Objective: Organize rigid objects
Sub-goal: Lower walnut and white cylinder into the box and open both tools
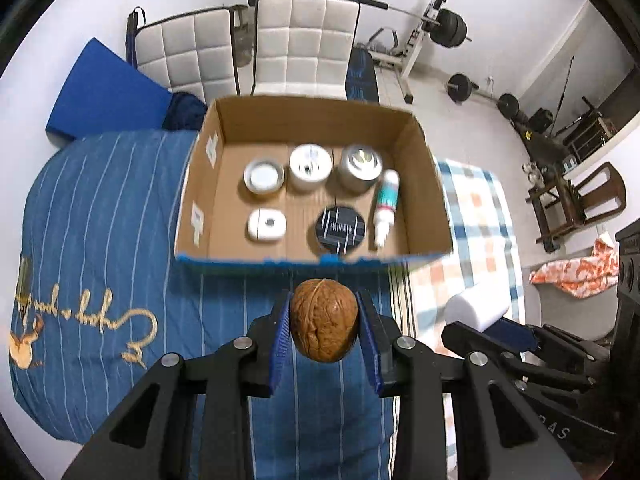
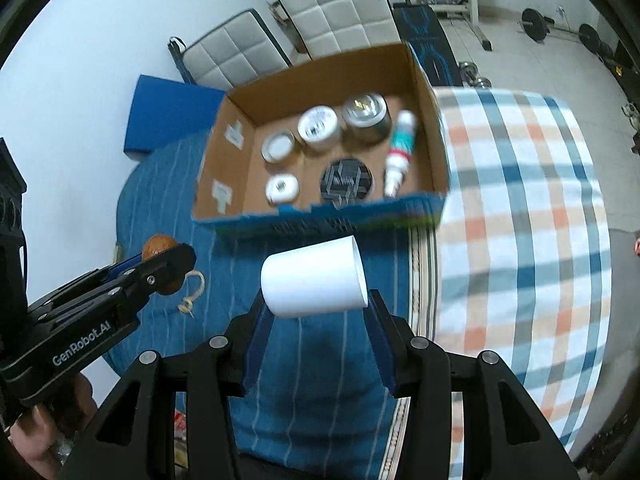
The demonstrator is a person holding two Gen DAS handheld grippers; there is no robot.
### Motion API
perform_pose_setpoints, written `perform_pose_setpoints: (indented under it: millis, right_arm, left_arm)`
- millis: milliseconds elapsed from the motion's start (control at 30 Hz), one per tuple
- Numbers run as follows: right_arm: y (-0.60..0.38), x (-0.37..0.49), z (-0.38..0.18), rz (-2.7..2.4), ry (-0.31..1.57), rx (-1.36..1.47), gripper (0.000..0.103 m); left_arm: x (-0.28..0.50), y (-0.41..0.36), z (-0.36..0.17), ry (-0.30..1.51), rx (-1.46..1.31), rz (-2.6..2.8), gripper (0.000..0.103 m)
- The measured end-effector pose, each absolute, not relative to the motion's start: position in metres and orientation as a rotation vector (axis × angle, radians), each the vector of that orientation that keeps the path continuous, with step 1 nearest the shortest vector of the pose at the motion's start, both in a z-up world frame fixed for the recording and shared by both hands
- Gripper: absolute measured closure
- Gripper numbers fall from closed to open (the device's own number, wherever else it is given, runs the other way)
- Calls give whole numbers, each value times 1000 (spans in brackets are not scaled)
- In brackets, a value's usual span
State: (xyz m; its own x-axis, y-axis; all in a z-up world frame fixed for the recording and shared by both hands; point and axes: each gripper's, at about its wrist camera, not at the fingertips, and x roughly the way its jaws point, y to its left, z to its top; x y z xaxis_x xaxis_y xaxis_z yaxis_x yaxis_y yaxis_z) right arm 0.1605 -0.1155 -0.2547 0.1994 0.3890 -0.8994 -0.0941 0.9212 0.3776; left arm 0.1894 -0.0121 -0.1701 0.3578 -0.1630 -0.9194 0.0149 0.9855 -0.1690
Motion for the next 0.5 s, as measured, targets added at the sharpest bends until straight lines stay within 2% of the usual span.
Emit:
perform_pose_setpoints:
  millis: [267, 500]
  right_arm:
    - [-103, 217, -245, 350, 1293, 257, 55]
    - [-87, 288, -276, 317, 1333, 244, 55]
  left_arm:
    - [258, 9, -177, 1205, -147, -110, 74]
    - [338, 35, -218, 1312, -186, -113, 74]
